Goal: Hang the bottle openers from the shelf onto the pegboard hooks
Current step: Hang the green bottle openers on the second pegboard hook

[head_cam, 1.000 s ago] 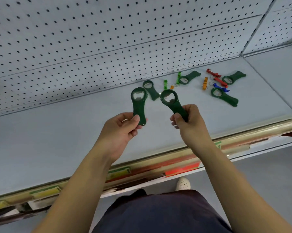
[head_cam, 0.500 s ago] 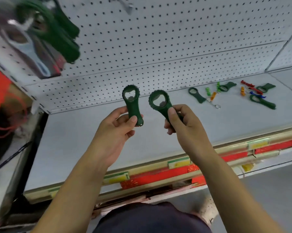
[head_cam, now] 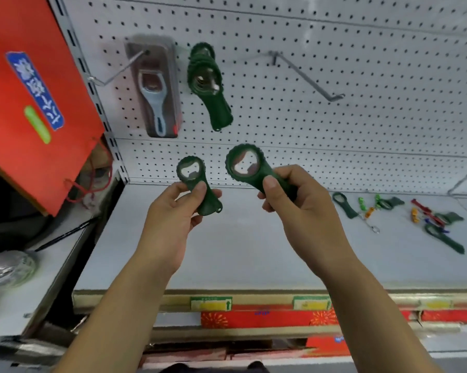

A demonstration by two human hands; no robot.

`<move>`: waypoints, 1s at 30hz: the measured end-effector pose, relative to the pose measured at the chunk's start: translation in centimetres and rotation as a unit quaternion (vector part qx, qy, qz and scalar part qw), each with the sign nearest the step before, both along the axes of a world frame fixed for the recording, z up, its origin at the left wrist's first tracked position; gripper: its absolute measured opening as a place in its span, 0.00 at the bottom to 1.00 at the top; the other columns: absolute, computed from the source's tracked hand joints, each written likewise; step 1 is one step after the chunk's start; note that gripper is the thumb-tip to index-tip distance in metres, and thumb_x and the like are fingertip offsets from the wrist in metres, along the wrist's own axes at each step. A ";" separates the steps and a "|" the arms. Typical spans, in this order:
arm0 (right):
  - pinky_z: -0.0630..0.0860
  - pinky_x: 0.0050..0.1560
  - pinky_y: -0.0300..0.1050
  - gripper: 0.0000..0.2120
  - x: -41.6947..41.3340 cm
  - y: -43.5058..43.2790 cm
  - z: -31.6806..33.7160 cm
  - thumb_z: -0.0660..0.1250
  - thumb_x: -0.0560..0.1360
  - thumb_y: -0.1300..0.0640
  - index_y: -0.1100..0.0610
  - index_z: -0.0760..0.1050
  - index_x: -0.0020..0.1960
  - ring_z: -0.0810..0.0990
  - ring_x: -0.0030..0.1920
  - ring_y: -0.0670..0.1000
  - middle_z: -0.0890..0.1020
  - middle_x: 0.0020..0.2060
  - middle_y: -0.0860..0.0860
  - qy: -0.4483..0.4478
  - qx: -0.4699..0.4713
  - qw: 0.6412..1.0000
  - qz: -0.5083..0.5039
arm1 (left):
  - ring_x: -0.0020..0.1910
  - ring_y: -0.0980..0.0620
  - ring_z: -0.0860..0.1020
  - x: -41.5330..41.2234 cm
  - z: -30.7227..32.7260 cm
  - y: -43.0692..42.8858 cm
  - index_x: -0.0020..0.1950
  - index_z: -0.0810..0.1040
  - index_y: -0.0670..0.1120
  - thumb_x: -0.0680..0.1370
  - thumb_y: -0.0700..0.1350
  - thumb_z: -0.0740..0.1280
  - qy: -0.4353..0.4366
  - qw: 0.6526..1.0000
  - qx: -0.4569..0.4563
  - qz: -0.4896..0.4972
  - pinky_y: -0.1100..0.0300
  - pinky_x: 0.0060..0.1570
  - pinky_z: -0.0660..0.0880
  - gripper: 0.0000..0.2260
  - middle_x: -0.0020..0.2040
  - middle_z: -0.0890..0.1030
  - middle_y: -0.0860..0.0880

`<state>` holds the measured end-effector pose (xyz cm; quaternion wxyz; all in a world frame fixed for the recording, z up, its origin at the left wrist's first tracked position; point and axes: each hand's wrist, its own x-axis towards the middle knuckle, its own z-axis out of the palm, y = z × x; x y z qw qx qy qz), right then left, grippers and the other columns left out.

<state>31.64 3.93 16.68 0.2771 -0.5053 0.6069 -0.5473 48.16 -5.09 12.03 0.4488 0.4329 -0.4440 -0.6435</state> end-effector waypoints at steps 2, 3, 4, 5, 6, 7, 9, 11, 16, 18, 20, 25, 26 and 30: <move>0.77 0.47 0.36 0.05 0.5 -1.1 1.2 0.65 0.81 0.51 0.49 0.78 0.49 0.81 0.41 0.43 0.83 0.40 0.45 0.009 -0.032 0.999 0.004 | 0.53 0.50 0.84 0.8 0.9 -0.1 0.56 0.78 0.49 0.81 0.49 0.67 0.001 1.000 -0.016 0.018 0.51 0.60 0.73 0.06 0.49 0.88 0.48; 0.78 0.47 0.37 0.05 0.8 -1.6 1.8 0.65 0.81 0.51 0.49 0.78 0.49 0.81 0.41 0.43 0.83 0.40 0.45 0.011 -0.047 0.999 0.006 | 0.53 0.50 0.85 1.2 1.4 -0.1 0.55 0.79 0.48 0.82 0.49 0.66 0.009 0.999 -0.023 0.028 0.51 0.61 0.74 0.06 0.48 0.88 0.47; 0.78 0.48 0.38 0.05 1.2 -2.1 2.3 0.65 0.81 0.51 0.49 0.78 0.49 0.81 0.40 0.42 0.83 0.39 0.44 0.008 -0.062 0.998 0.009 | 0.52 0.50 0.85 1.6 1.8 0.0 0.53 0.79 0.48 0.82 0.48 0.66 0.020 0.999 -0.030 0.037 0.50 0.60 0.76 0.05 0.48 0.88 0.46; 0.79 0.48 0.38 0.05 1.5 -2.6 2.8 0.65 0.81 0.52 0.49 0.78 0.49 0.81 0.40 0.42 0.83 0.39 0.44 0.000 -0.076 0.997 0.012 | 0.52 0.50 0.85 1.9 2.2 0.1 0.52 0.79 0.48 0.82 0.46 0.65 0.030 0.998 -0.035 0.044 0.50 0.59 0.77 0.04 0.47 0.88 0.45; 0.79 0.48 0.38 0.05 1.8 -2.9 3.2 0.64 0.81 0.52 0.49 0.78 0.49 0.81 0.40 0.42 0.83 0.38 0.44 -0.009 -0.088 0.996 0.014 | 0.51 0.50 0.85 2.2 2.5 0.2 0.52 0.79 0.47 0.82 0.46 0.65 0.038 0.997 -0.041 0.047 0.51 0.57 0.77 0.05 0.46 0.88 0.45; 0.80 0.48 0.40 0.05 2.1 -3.3 3.5 0.64 0.82 0.53 0.49 0.78 0.49 0.81 0.40 0.43 0.83 0.38 0.44 -0.015 -0.100 0.995 0.015 | 0.50 0.50 0.85 2.4 2.7 0.3 0.52 0.80 0.46 0.82 0.46 0.64 0.042 0.997 -0.045 0.048 0.51 0.57 0.78 0.06 0.46 0.88 0.45; 0.80 0.49 0.43 0.05 2.5 -3.8 3.9 0.64 0.82 0.53 0.49 0.78 0.49 0.80 0.40 0.44 0.82 0.37 0.44 -0.019 -0.117 0.993 0.012 | 0.49 0.51 0.85 2.6 2.9 0.5 0.53 0.80 0.45 0.83 0.46 0.63 0.046 0.997 -0.047 0.048 0.51 0.56 0.78 0.07 0.45 0.87 0.45; 0.79 0.49 0.44 0.06 2.7 -4.3 4.3 0.64 0.82 0.53 0.50 0.78 0.49 0.80 0.39 0.45 0.82 0.37 0.45 -0.021 -0.121 0.992 0.008 | 0.48 0.50 0.85 2.5 3.0 0.7 0.54 0.80 0.45 0.83 0.46 0.63 0.044 0.997 -0.043 0.050 0.50 0.56 0.79 0.08 0.45 0.87 0.45; 0.77 0.44 0.35 0.07 2.7 -5.7 4.3 0.63 0.83 0.52 0.52 0.78 0.51 0.79 0.38 0.43 0.81 0.35 0.43 -0.003 -0.088 0.996 0.019 | 0.49 0.50 0.84 2.4 3.1 0.6 0.53 0.80 0.46 0.83 0.48 0.63 0.023 0.997 -0.047 0.052 0.45 0.62 0.77 0.09 0.45 0.88 0.46; 0.76 0.43 0.33 0.07 2.7 -6.2 4.1 0.63 0.83 0.52 0.52 0.78 0.51 0.79 0.38 0.43 0.81 0.35 0.43 -0.002 -0.078 0.997 0.016 | 0.51 0.50 0.84 2.3 3.2 0.7 0.53 0.81 0.47 0.83 0.47 0.63 0.010 0.997 -0.051 0.055 0.43 0.63 0.76 0.08 0.47 0.88 0.48; 0.76 0.43 0.34 0.06 2.7 -6.7 3.8 0.63 0.82 0.52 0.51 0.77 0.52 0.79 0.39 0.43 0.81 0.35 0.43 -0.006 -0.073 0.997 0.011 | 0.52 0.52 0.82 2.3 3.1 0.8 0.50 0.82 0.49 0.81 0.48 0.65 0.000 0.997 -0.051 0.058 0.44 0.63 0.76 0.07 0.48 0.87 0.51; 0.78 0.45 0.37 0.06 2.3 -8.2 3.8 0.65 0.81 0.51 0.53 0.77 0.52 0.80 0.38 0.42 0.83 0.37 0.45 -0.003 -0.071 0.997 -0.019 | 0.40 0.63 0.78 2.5 3.4 0.7 0.46 0.84 0.51 0.80 0.48 0.68 -0.001 0.996 -0.049 0.068 0.58 0.51 0.71 0.07 0.41 0.85 0.57; 0.78 0.45 0.38 0.06 2.3 -8.6 3.9 0.65 0.81 0.51 0.54 0.77 0.51 0.80 0.37 0.42 0.84 0.38 0.45 -0.001 -0.070 0.997 -0.025 | 0.37 0.64 0.77 2.6 3.5 0.7 0.47 0.84 0.50 0.80 0.47 0.68 0.003 0.996 -0.055 0.073 0.59 0.50 0.70 0.06 0.40 0.84 0.57; 0.78 0.43 0.37 0.06 2.0 -10.4 4.1 0.67 0.80 0.52 0.54 0.78 0.50 0.81 0.36 0.42 0.85 0.38 0.46 -0.002 -0.060 0.997 -0.043 | 0.35 0.64 0.77 2.8 3.6 0.5 0.49 0.84 0.48 0.80 0.45 0.68 0.011 0.994 -0.070 0.082 0.60 0.49 0.69 0.05 0.40 0.83 0.57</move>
